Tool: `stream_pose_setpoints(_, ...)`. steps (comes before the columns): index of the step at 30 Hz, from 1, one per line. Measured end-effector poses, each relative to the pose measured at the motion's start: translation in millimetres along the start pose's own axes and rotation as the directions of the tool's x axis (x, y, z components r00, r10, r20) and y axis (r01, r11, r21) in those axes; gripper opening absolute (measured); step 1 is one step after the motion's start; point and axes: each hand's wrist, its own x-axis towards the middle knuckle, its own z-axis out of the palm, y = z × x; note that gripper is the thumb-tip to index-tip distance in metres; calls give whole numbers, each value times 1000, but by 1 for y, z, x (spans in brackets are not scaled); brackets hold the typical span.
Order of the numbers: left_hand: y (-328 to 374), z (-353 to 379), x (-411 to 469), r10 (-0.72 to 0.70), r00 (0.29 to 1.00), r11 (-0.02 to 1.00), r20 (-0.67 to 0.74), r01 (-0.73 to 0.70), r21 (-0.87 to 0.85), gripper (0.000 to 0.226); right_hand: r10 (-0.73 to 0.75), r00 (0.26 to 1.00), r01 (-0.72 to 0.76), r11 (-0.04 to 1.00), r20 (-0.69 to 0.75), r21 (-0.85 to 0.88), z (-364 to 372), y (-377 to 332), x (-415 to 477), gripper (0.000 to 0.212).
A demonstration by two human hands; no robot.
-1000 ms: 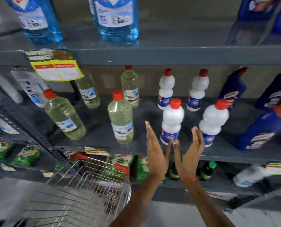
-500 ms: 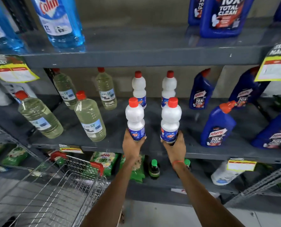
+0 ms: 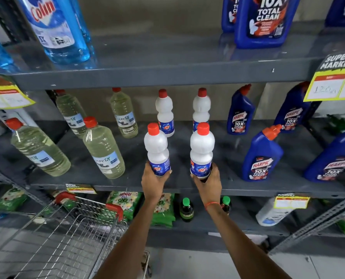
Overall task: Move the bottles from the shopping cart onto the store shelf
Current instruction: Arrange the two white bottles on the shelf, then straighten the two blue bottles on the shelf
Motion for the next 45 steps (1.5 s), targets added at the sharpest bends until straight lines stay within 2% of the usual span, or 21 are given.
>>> stream_pose_setpoints(7, -6, 2, 1, 27, 999, 999, 27, -26, -26, 85, 13, 1000, -13, 1000, -6, -13, 1, -1, 0, 75)
stream_pose_setpoints(11, -2, 5, -4, 24, 998, 997, 57, -19, -78, 108, 27, 1000, -27, 1000, 14, -9, 1, -1, 2, 80)
stream_pose_setpoints(14, 11, 8, -16, -3, 1000, 1000, 8, 3, 6, 123, 18, 1000, -19, 1000, 2, 24, -3, -7, -3, 91)
stream_pose_setpoints(16, 25, 8, -28, 107, 990, 989, -93, -96, 113, 117, -95, 994, 95, 995, -58, -1, -12, -16, -8, 80)
stream_pose_setpoints(19, 56, 18, -56, 340, 928, 927, -150, -304, 218, 89, -300, 946, 300, 954, -120, -15, -36, -31, -11, 59)
stream_pose_setpoints(22, 96, 46, -90, 493, 867, 864, -69, -479, 156, 75, -416, 887, 419, 908, -202, -30, -70, -37, -4, 47)
stream_pose_setpoints(24, 120, 70, -115, 544, 839, 839, -10, -543, 36, 72, -453, 852, 452, 889, -263, -65, -99, -31, 2, 44)
stream_pose_setpoints(26, 137, 97, -136, 520, 852, 853, 52, -515, -89, 75, -433, 843, 431, 899, -319, -80, -132, -16, 9, 45)
stream_pose_setpoints(30, 147, 154, -161, 333, 928, 935, 166, -304, -181, 110, -269, 853, 258, 962, -448, -86, -200, 39, 30, 53)
stream_pose_setpoints(32, 149, 178, -163, 206, 960, 971, 191, -177, -158, 123, -158, 861, 120, 987, -484, -110, -229, 65, 46, 72)
stream_pose_setpoints(35, 156, 204, -166, 93, 981, 991, 169, -74, -115, 131, -4, 883, -75, 986, -469, -150, -263, 90, 71, 104)
stream_pose_setpoints(38, 164, 217, -167, -10, 994, 994, 106, 21, -105, 131, 104, 910, -158, 982, -401, -104, -280, 99, 91, 125)
stream_pose_setpoints(41, 162, 225, -166, -55, 997, 995, 53, 59, -80, 130, 133, 927, -166, 984, -351, -65, -284, 111, 103, 130)
stream_pose_setpoints(45, 156, 229, -164, -88, 996, 995, 31, 89, -37, 125, 110, 923, -148, 986, -368, -78, -282, 119, 106, 117)
